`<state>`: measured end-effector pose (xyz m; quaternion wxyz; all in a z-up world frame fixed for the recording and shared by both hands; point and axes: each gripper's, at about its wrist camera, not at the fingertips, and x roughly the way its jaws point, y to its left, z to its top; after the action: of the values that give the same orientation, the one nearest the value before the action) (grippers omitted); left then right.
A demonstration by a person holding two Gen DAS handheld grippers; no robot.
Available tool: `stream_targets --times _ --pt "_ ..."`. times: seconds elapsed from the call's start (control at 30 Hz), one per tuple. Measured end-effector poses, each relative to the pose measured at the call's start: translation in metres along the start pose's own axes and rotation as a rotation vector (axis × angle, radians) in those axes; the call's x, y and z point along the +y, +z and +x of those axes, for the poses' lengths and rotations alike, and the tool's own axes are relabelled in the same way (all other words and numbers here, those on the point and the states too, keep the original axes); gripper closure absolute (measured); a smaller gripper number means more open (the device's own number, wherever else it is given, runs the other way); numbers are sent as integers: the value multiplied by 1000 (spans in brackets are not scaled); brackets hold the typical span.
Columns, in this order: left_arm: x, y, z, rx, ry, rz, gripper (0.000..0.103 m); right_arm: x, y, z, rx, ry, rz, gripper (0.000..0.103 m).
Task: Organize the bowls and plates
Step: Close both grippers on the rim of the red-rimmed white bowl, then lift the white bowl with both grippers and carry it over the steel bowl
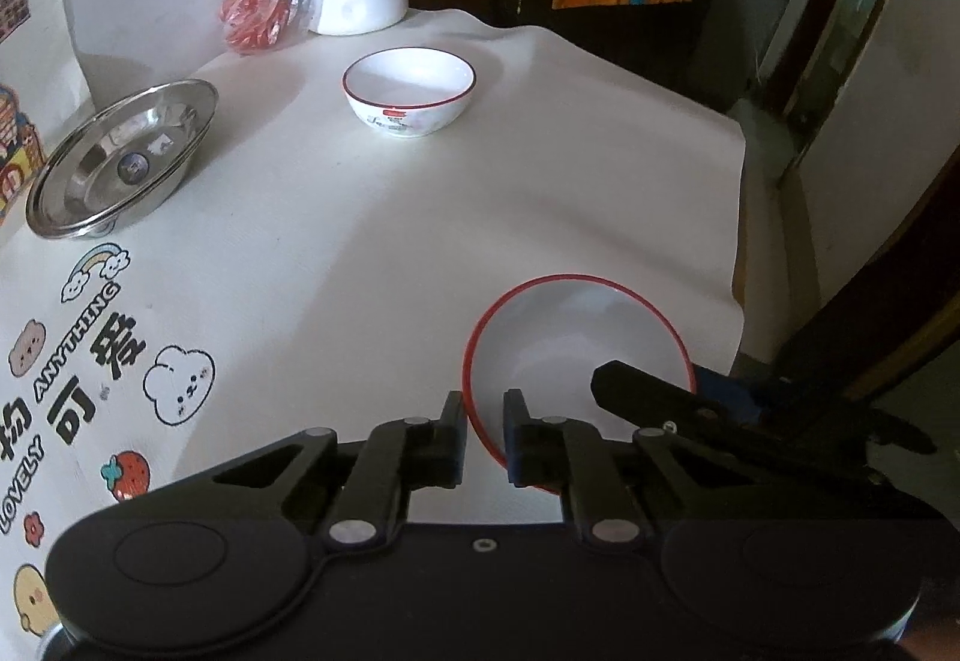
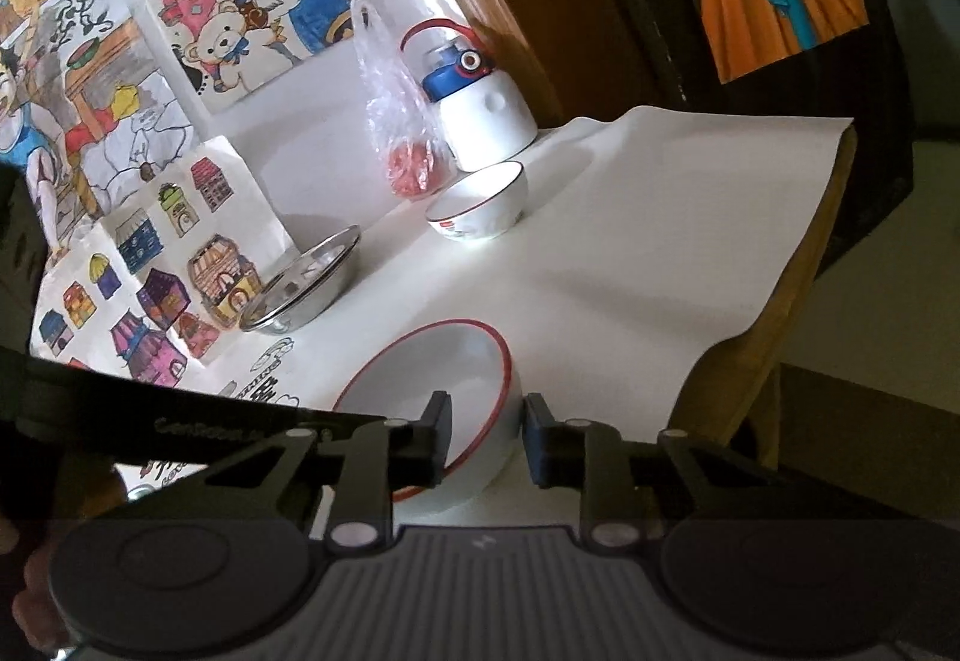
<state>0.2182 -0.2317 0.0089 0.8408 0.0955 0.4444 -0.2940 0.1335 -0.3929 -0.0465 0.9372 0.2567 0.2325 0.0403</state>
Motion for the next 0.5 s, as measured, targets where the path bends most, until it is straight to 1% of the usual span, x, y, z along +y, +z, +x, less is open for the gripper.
stream_targets --times 0.2,0.3,0.4,0.5 --pt "5 -8 -7 -45 -19 -58 92 9 -2 -3 -18 -27 11 86" --pt "7 -12 -12 -62 -10 -89 93 15 -3 -6 -15 -7 16 89" --pt "13 -15 -25 -101 -2 -118 93 30 -2 -12 -31 14 -5 90" --pt "20 -19 -43 -142 6 -137 93 51 2 -19 -49 55 -39 90"
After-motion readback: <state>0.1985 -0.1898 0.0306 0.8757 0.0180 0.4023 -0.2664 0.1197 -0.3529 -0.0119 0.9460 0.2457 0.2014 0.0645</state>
